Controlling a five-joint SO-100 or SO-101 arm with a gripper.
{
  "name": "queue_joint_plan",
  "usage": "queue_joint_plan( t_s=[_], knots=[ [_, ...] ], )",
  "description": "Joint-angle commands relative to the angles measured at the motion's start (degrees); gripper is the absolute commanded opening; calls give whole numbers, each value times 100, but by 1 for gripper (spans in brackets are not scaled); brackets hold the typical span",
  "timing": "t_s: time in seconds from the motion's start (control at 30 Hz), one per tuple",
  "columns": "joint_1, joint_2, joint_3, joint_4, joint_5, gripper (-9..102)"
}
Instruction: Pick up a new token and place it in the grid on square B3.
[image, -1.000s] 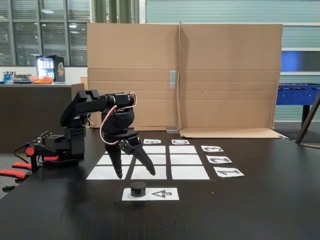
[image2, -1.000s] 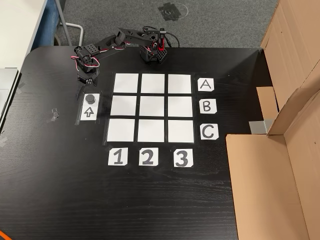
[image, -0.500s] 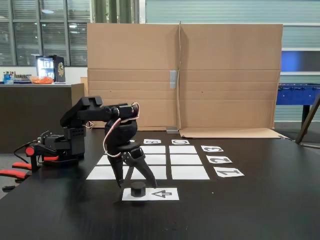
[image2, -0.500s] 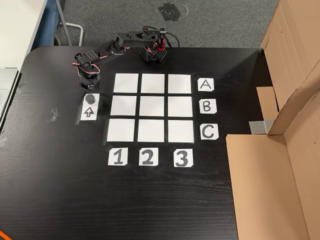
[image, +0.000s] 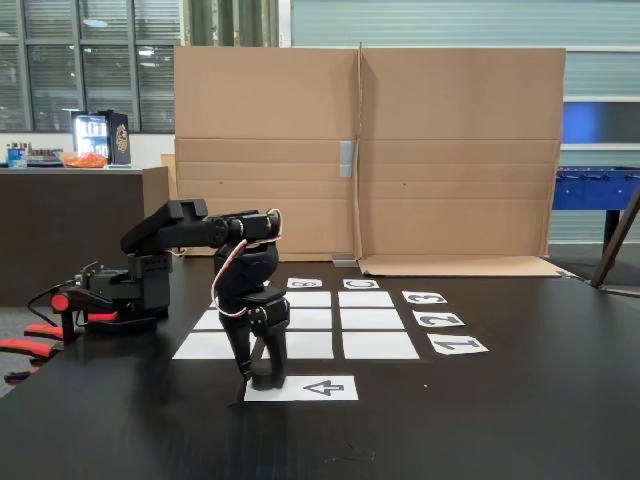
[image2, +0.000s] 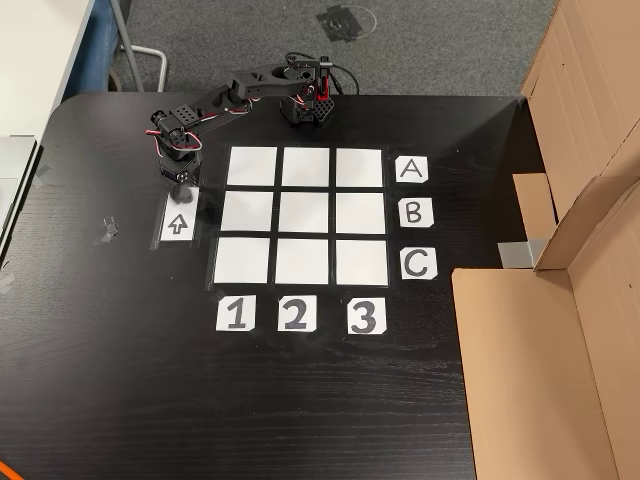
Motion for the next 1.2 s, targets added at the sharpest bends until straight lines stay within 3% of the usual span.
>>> queue_joint_plan(
  t_s=[0.0, 0.43, 0.83, 1.17],
  knots=[
    [-141, -53, 26, 88, 26, 2],
    [149, 545, 26, 141, -9, 0],
    [264, 2839, 1037, 176, -114, -1],
    [-457, 3639, 2197, 176, -44, -1]
  ],
)
